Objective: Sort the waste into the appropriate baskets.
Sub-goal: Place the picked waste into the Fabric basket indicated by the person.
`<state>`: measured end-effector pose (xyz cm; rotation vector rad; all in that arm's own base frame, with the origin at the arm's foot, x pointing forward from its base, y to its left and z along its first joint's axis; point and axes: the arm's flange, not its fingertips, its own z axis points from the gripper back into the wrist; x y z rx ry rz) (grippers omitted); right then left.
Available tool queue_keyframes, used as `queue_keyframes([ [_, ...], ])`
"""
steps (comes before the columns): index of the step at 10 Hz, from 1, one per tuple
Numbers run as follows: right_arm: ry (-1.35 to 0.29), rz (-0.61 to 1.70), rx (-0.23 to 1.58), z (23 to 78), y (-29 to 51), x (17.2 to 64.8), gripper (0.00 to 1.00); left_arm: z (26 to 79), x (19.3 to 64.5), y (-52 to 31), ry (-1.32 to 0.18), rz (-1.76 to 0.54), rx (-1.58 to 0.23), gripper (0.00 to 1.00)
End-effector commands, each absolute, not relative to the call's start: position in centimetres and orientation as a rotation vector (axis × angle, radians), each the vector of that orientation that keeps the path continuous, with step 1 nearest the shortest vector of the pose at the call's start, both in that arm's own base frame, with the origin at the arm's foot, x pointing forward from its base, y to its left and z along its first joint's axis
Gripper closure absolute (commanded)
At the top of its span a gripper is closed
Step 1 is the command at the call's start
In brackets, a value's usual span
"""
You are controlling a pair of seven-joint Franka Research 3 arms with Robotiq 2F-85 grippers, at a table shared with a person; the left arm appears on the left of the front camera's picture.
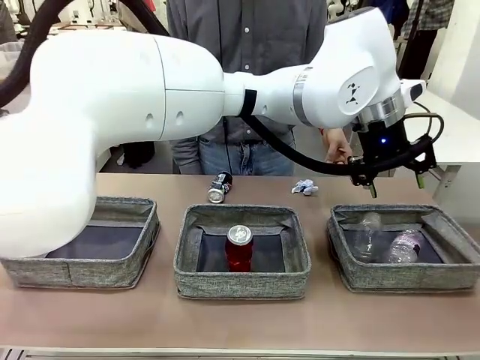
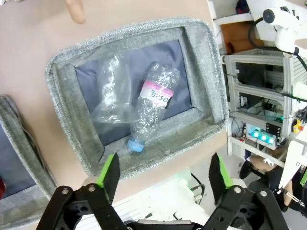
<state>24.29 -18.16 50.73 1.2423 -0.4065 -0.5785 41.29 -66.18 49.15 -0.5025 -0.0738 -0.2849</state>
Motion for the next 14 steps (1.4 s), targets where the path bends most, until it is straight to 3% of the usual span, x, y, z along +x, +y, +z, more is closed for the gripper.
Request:
queue_keyframes([
  [1,-0.424,-0.589,1.252,51.1,-18.3,24.4,0.00,50.0,41.8,-66.7,-0.097,-0.299,-0.482,0.00],
  [4,-0.424,-0.589,1.252,51.1,-18.3,24.4,0.00,50.6,41.6,-66.1,-0.087,-0.297,-0.492,0.00],
  [6,-0.407,-0.578,1.242,50.7,-18.2,24.3,0.00,51.3,41.3,-65.1,-0.004,-0.367,-0.489,0.00],
  [7,-0.389,-0.640,1.210,50.5,-17.9,25.7,0.00,52.2,41.3,-63.7,0.009,-0.401,-0.501,0.00],
  [10,-0.192,-0.538,1.199,50.1,-15.1,33.0,0.00,55.7,41.0,-54.3,0.008,-0.433,-0.496,0.00],
  [14,-0.109,-0.352,1.193,51.3,-5.2,41.2,0.00,56.6,40.1,-38.0,0.010,-0.219,-0.510,0.00],
])
